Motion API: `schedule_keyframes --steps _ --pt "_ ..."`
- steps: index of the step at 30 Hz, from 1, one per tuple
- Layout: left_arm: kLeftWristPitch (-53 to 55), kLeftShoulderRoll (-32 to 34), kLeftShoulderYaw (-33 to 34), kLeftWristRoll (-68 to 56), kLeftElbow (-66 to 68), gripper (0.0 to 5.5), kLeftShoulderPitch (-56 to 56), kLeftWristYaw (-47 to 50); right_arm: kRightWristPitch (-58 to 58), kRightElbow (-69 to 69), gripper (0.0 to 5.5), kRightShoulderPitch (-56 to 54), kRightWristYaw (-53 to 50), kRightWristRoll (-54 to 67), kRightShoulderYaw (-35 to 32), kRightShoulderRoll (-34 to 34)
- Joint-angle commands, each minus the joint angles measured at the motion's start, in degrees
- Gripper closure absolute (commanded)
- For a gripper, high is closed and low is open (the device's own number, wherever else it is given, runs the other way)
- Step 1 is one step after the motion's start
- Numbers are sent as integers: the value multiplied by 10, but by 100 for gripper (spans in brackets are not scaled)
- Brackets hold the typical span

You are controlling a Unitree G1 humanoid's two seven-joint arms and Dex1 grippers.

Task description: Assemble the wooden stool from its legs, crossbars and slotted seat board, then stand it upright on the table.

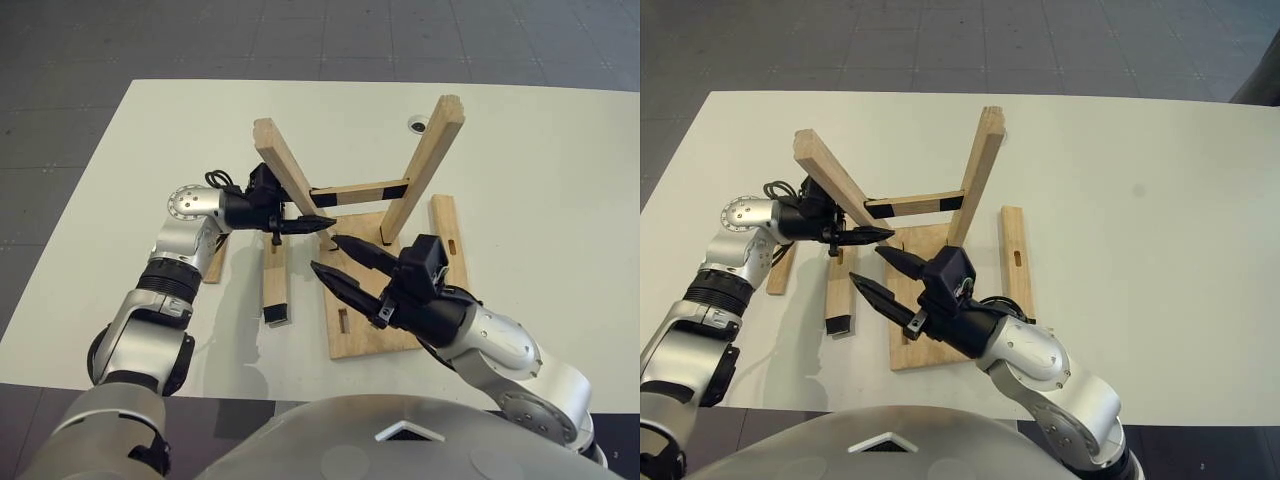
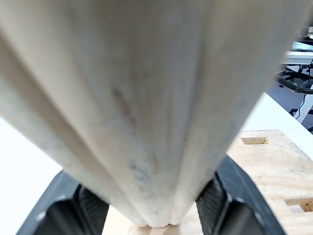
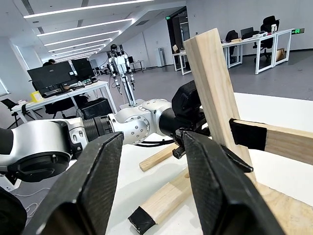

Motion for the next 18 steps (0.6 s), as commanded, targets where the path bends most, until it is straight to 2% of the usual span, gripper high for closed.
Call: schedule_keyframes --steps 1,10,13,18 --pt "73 -3 -198 253 109 268 147 29 -17 -54 328 19 23 36 -40 -34" --pt "76 4 -124 184 103 151 128 47 -32 -56 328 27 27 50 -68 -55" --pt "74 41 -52 113 43 146 122 27 -40 -56 328 36 43 59 -101 -78" --pt "61 131 83 17 -143 146 216 0 -61 -49 328 49 65 92 -174 -109"
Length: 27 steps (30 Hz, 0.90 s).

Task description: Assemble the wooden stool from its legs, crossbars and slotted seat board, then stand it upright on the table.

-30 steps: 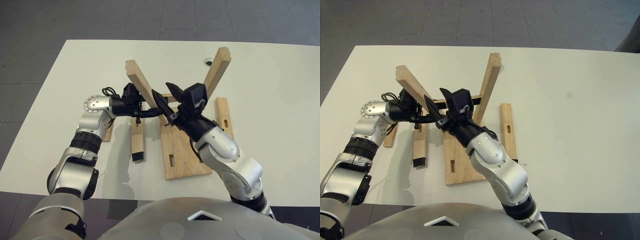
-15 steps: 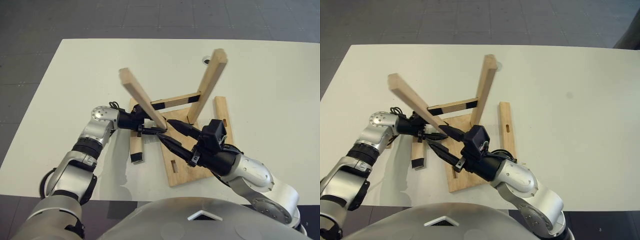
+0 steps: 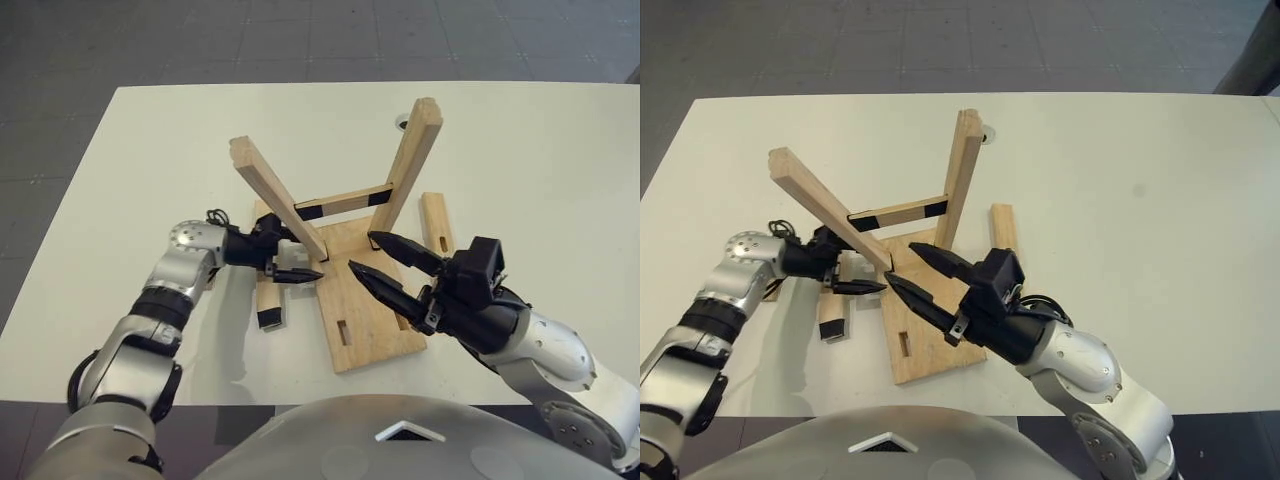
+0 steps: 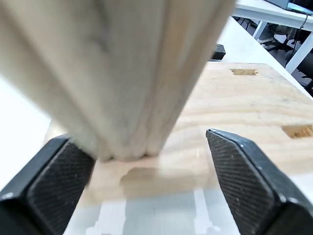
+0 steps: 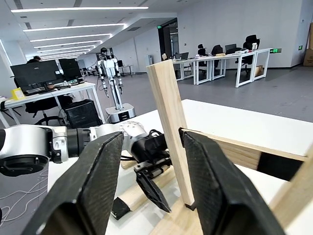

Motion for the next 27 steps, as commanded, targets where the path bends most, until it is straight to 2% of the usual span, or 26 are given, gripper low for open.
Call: schedule_keyframes --steps 1,8,11,16,18,22,27 --pt "33 69 90 -36 -103 146 116 3 -15 -5 328 -2 7 27 -47 -13" --pt "69 69 253 -105 -249 146 181 80 -24 14 328 -18 -1 41 -86 -11" --pt "98 46 327 -144 -327 146 177 171 -26 18 328 -31 -9 52 -105 -10" --pt "152 15 379 -172 -463 146 170 312 -14 29 328 -95 -41 81 -131 -9" --pt "190 16 411 -201 -503 146 144 381 -5 55 328 -146 -80 104 -163 -10" --pt "289 16 412 -274 -601 146 76 529 38 133 328 -277 -151 123 -200 -24" --pt "362 24 389 -325 -658 146 6 621 86 192 328 -397 -195 118 -200 -34"
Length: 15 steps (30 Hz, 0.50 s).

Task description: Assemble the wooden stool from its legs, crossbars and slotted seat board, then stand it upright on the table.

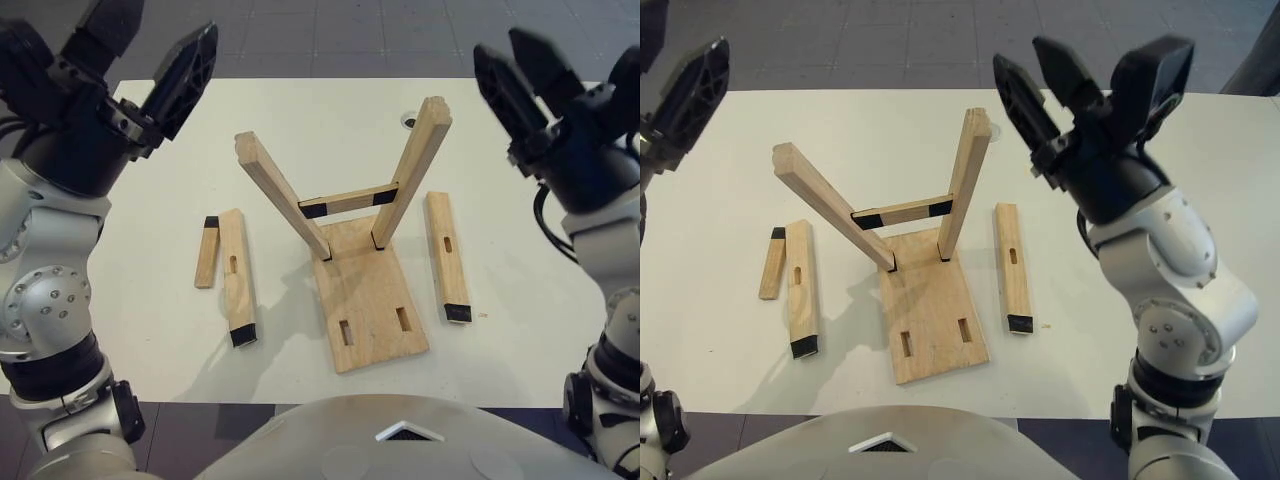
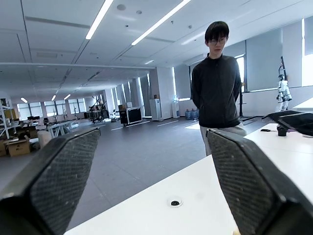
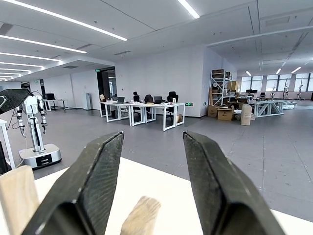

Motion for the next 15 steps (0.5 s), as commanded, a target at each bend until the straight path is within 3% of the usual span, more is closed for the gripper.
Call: schedule_keyframes --steps 1,5,8,11,15 --pt "59 6 -25 -31 -30 146 -59 66 36 35 328 -73 -19 -12 6 -10" --pt "112 -33 -90 -47 -29 146 -131 148 58 82 328 -143 -9 -45 51 3" --pt "143 -64 -120 -49 -24 194 -160 204 71 112 365 -177 2 -55 81 28" --pt "168 -75 -130 -51 -36 245 -157 240 80 124 411 -177 11 -78 117 50" --pt "188 -84 -121 -43 -44 251 -144 287 85 124 411 -174 13 -99 134 74"
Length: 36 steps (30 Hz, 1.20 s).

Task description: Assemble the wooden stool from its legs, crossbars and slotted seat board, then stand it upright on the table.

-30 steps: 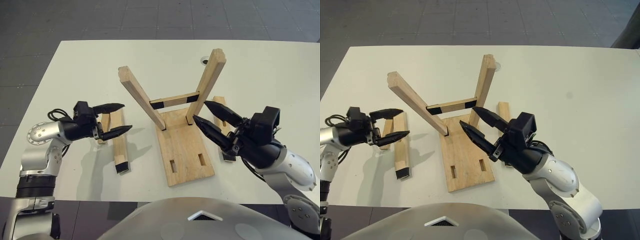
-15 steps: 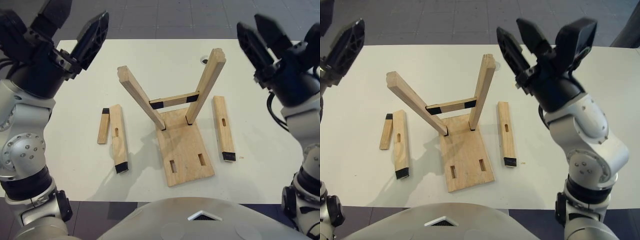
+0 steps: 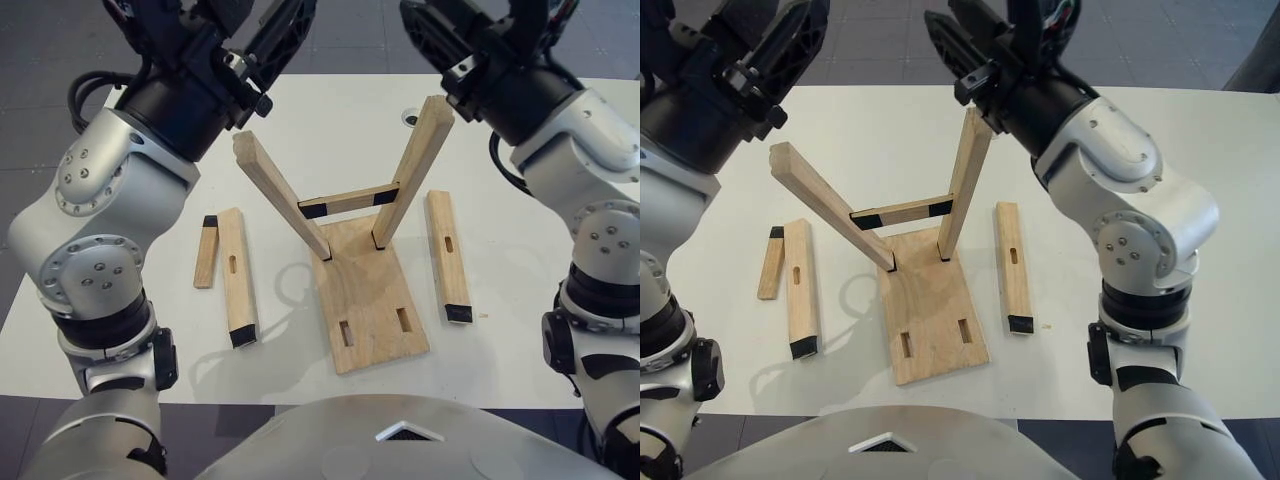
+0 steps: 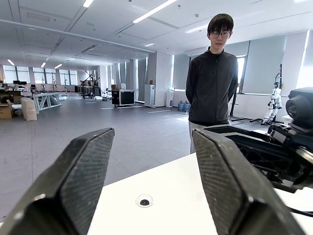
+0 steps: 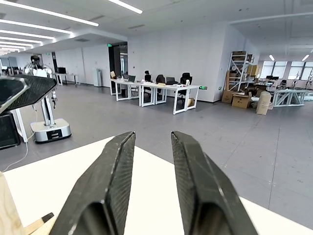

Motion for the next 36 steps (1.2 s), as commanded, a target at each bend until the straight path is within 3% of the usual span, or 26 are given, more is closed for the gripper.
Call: schedule_keyframes --steps 1,6,15,21,26,31,36 --pt "23 -5 14 7 -12 251 15 44 13 -2 411 -5 4 -20 10 16" --pt "49 14 51 -21 -41 251 14 92 4 -8 411 -22 2 -43 -4 33" --pt "59 40 92 -81 -17 251 -36 117 -39 53 411 -169 -5 -82 -58 68" --pt "63 46 94 -101 -18 251 -34 130 -6 59 411 -22 13 -105 11 88" --pt "60 56 101 -115 -17 251 -23 131 18 30 411 109 24 -104 23 88" --pt "60 61 99 -123 -18 251 -11 129 27 -1 411 135 16 -93 10 107" --pt "52 42 57 -70 -26 251 40 118 18 -42 411 127 4 -67 -31 125"
